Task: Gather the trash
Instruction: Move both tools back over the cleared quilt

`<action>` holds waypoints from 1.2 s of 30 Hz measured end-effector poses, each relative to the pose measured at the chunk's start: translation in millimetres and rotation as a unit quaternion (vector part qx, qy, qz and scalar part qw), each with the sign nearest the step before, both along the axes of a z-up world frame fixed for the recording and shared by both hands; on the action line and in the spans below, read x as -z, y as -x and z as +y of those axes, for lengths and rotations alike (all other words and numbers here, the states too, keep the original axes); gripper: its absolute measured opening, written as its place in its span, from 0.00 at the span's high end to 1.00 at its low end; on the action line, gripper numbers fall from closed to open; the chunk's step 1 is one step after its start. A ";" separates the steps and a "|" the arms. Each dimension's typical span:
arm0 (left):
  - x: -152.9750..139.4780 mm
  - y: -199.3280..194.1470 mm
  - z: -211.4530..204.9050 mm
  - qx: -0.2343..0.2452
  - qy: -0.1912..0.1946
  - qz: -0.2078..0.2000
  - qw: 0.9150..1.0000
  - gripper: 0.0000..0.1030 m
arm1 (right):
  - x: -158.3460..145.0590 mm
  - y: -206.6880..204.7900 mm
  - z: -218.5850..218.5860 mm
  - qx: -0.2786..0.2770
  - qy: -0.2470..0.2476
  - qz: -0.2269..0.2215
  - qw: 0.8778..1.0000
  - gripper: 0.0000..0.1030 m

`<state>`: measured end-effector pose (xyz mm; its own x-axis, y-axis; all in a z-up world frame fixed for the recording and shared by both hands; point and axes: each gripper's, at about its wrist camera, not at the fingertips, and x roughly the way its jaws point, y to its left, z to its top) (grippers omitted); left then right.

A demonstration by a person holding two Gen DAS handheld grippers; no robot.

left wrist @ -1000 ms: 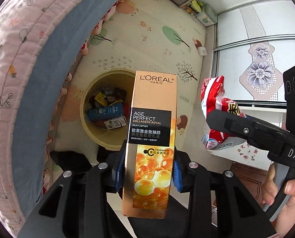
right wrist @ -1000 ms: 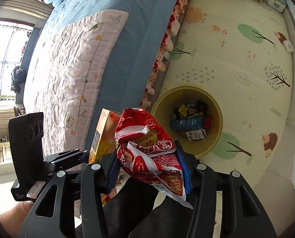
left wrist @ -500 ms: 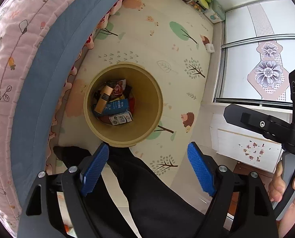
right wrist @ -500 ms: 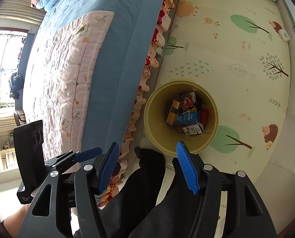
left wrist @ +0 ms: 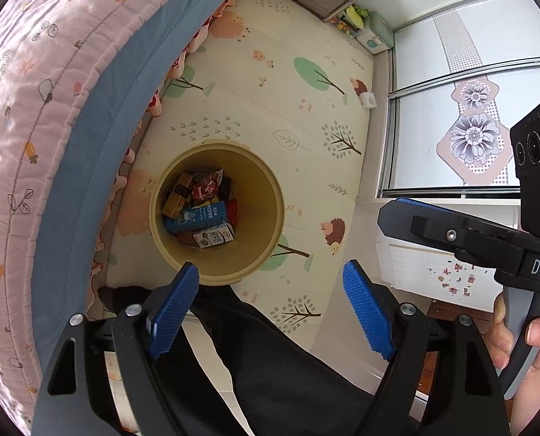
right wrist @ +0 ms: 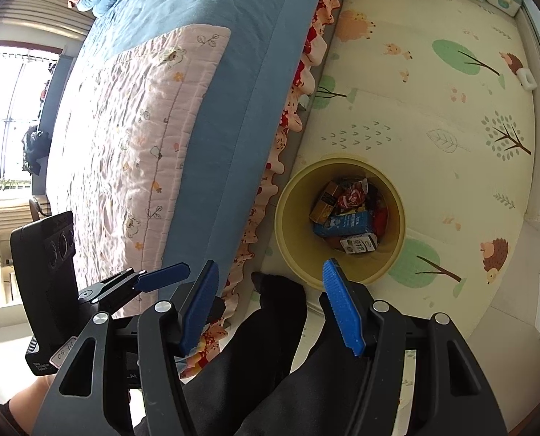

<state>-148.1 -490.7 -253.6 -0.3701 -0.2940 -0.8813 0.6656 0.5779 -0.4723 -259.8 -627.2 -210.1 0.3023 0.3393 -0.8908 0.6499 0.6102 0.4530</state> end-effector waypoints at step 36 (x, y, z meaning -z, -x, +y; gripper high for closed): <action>-124.0 -183.8 374.3 -0.368 -0.003 -0.156 0.917 0.21 | -114.5 -321.3 347.8 -0.389 0.031 -0.142 0.910 0.43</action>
